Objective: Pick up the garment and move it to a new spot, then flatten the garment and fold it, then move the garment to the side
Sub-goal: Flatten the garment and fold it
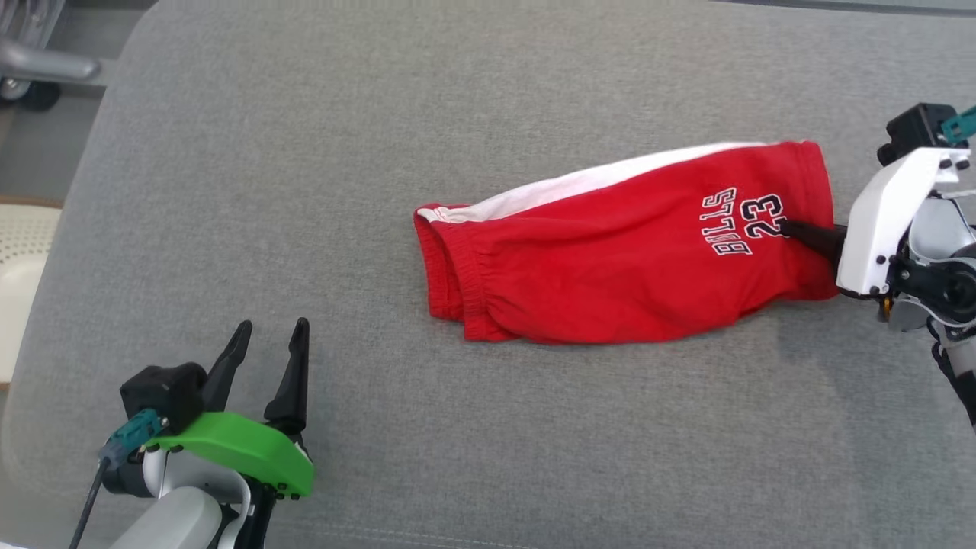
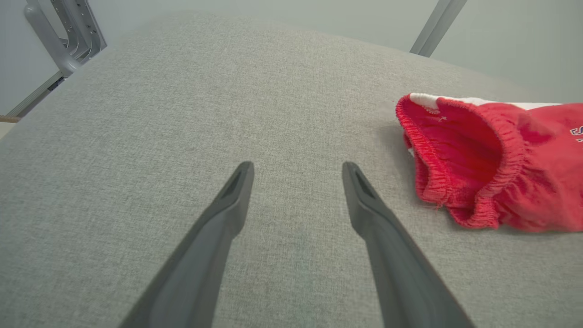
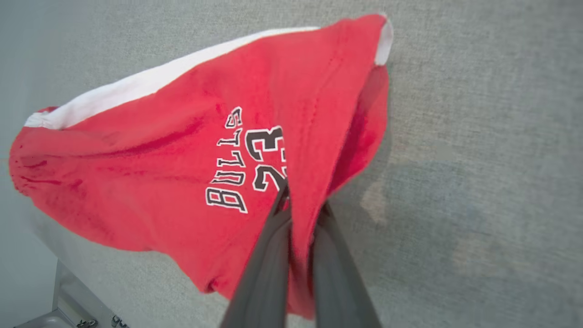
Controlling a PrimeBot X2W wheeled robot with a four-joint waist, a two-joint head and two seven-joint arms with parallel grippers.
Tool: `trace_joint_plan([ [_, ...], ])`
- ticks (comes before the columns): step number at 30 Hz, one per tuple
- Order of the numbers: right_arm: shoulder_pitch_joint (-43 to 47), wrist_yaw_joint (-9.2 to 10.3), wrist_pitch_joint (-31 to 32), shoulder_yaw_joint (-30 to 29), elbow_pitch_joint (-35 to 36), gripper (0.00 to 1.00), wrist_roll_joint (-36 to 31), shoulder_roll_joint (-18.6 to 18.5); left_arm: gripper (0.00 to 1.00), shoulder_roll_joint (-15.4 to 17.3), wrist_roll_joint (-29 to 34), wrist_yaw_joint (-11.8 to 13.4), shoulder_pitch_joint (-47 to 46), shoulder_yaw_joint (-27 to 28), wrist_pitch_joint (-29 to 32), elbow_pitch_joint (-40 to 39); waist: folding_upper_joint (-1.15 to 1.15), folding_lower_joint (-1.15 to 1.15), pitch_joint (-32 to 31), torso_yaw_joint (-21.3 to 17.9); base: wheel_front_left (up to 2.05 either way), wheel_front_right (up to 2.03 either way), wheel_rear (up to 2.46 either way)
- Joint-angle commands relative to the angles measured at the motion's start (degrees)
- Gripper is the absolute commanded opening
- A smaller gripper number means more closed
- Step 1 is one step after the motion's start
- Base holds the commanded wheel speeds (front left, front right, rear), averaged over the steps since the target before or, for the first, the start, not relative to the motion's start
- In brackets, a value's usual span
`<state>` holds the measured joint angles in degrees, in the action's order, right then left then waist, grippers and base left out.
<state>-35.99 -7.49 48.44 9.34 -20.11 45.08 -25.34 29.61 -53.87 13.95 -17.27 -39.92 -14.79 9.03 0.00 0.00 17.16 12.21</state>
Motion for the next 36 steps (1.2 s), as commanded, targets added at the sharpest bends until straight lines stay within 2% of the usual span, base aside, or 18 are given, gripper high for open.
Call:
trace_joint_plan([
  [1, 2.83, 0.01, 0.45, -1.68, 1.57, 0.00, 1.04, -0.77, 1.00, 0.83, -0.32, 0.49, 1.97, 0.67, -0.44, -0.97, 0.00, 0.00, -4.91, -5.66, 0.00, 0.00, 0.00],
  [9, 11.96, 0.01, -0.23, -9.73, 5.62, 0.00, 2.15, -2.02, 1.00, 2.89, -0.70, 1.71, 5.58, 1.23, 0.49, -4.59, 0.00, 0.00, -5.80, -9.85, 0.00, 0.00, 0.00],
  [13, 16.87, 0.00, -3.97, -13.58, 4.29, 0.00, 0.00, -0.14, 1.00, 3.56, -0.64, 1.78, 6.59, 0.92, 0.75, -6.36, 0.00, 0.00, -5.19, -11.45, 0.00, 0.00, 0.00],
  [17, 19.19, 0.00, -10.02, -14.97, 1.20, 0.00, -2.21, 2.95, 1.00, 3.74, 1.28, 1.19, 7.25, 1.29, 0.16, -7.25, 0.00, 0.00, -5.09, -12.46, 0.00, 0.00, 0.00],
  [22, 19.91, 0.01, -17.69, -14.69, -2.87, 0.00, -2.47, 5.59, 1.00, 2.74, 3.47, -0.57, 9.07, 2.98, -0.37, -6.96, 0.00, 0.00, -6.11, -12.72, 0.00, 0.00, 0.00],
  [26, 19.49, 0.00, -21.50, -13.30, -3.40, 0.00, -0.73, 5.39, 1.00, 1.84, 5.47, -1.79, 10.56, 4.61, -0.40, -6.54, 0.00, 0.00, -7.26, -12.26, 0.00, 0.00, 0.00],
  [31, 18.31, 0.00, -22.63, -10.80, 0.88, 0.00, 1.48, 2.60, 1.00, 0.06, 7.13, -3.00, 12.68, 6.56, -0.41, -6.02, 0.00, 0.00, -9.11, -11.46, 0.00, 0.00, 0.00],
  [36, 17.32, 0.00, -20.57, -6.27, 7.98, 0.00, 1.06, 0.48, 1.00, -2.51, 9.01, -4.45, 14.60, 7.89, -0.42, -5.12, 0.00, 0.00, -11.30, -10.22, 0.00, 0.00, 0.00],
])
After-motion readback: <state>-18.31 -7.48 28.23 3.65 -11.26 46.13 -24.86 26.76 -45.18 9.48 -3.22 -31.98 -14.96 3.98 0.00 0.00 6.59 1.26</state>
